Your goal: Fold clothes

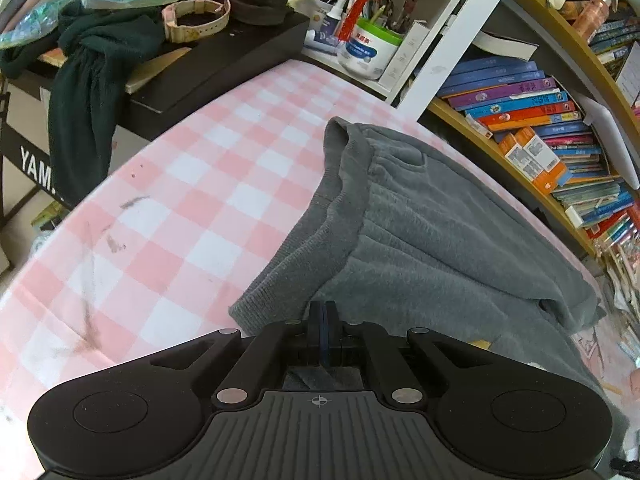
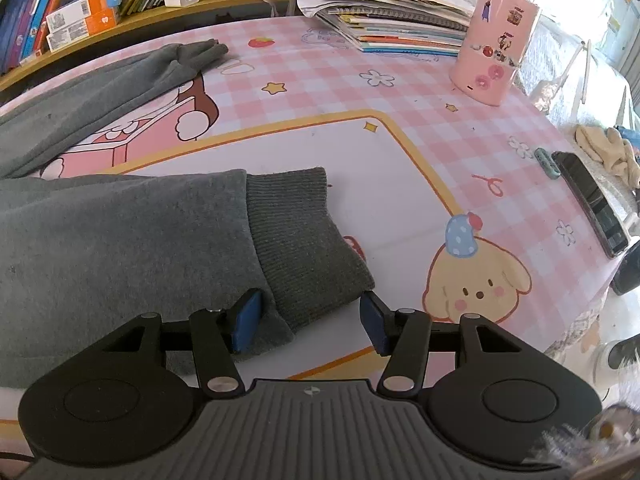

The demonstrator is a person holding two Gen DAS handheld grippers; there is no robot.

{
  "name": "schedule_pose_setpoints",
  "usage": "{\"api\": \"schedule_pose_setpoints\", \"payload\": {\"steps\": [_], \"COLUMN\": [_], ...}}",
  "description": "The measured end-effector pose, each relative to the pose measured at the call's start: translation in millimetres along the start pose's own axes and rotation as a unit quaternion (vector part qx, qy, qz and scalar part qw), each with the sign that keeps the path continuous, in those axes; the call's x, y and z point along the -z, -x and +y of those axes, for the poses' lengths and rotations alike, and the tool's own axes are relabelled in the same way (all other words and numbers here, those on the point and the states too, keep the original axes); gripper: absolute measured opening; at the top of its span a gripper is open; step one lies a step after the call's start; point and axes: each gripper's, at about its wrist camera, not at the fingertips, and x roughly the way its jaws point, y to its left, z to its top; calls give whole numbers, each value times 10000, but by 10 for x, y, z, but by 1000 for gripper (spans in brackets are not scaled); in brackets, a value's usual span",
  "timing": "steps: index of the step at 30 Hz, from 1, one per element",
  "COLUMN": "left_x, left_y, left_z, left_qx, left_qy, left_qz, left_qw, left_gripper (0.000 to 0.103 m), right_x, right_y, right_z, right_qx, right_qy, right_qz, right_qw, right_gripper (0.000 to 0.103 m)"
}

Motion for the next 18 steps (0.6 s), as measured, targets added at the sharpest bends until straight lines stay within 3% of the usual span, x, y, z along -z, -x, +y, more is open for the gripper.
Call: {"api": "schedule_pose_setpoints", "payload": {"steps": [7,10,13,18], "left_x": [-37,-63,-86,62], "left_y": [54,166,267,265], "left_z": [-90,-170,-255,-614], "left_qx": [-211,-179,42,382], "left_qy": [-280,-469,-361,-281], "left_qz": [22,-181,-372,-322], "left_qw": [9994,9986,9986,9984], "left_gripper": [4,4,4,5], "right_x": [42,-51,-258,-747], "right_y": [90,184,221,30], "right_z": [70,65,90,253], "right_qx": [-84,-179,-380,-746], "right_qy": [0,-80,-104,160], "right_qz": [-87,-313,-523,-654], "right_qw": [9999,9993,9979,9949], "right_gripper": [54,54,54,54]}}
